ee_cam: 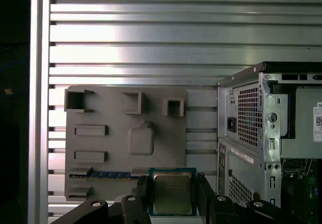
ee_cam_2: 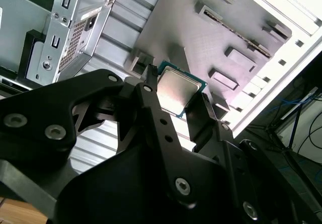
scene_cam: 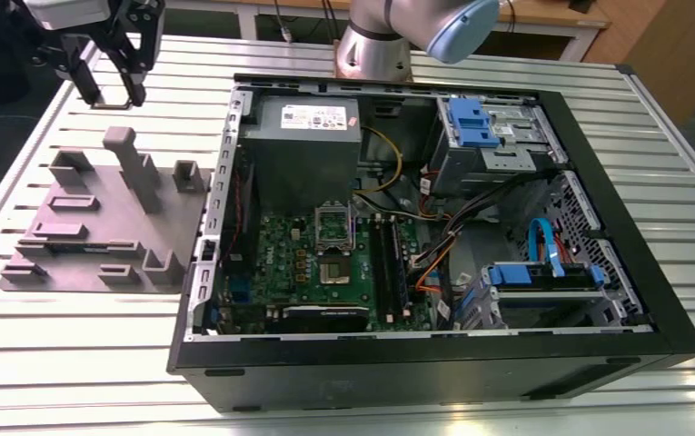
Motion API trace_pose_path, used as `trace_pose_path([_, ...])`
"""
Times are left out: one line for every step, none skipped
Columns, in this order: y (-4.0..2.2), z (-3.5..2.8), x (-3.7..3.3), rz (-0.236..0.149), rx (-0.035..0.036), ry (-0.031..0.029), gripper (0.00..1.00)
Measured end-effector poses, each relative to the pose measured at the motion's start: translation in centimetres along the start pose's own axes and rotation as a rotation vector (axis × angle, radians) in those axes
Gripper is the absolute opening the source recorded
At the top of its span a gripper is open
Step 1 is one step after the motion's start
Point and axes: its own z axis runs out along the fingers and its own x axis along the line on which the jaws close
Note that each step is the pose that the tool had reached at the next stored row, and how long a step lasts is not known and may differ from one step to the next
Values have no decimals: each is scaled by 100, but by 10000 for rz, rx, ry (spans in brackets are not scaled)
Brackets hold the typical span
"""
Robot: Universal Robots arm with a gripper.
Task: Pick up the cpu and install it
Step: 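Pick up the cpu and move it towards the insertion slot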
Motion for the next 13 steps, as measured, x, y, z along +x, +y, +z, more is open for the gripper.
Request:
trace_pose_path([0, 0, -3, 0, 0, 0, 47])
trace_pose_path([0, 0, -7, 0, 0, 0, 47])
trace_pose_path([0, 0, -9, 0, 0, 0, 47])
trace_pose_path([0, 0, -10, 0, 0, 0, 47])
trace_pose_path([0, 0, -13, 0, 0, 1, 47])
trace_pose_path([0, 0, -15, 0, 0, 0, 47])
trace_pose_path([0, 0, -17, 0, 1, 0, 47])
trace_pose_path([0, 0, -20, 0, 0, 0, 47])
trace_pose_path([0, 0, -24, 0, 0, 1, 47])
trace_pose_path([0, 0, -27, 0, 0, 0, 47])
trace_pose_path([0, 0, -30, 0, 1, 1, 47])
trace_pose_path([0, 0, -32, 1, 0, 0, 47])
trace_pose_path([0, 0, -35, 0, 0, 1, 47])
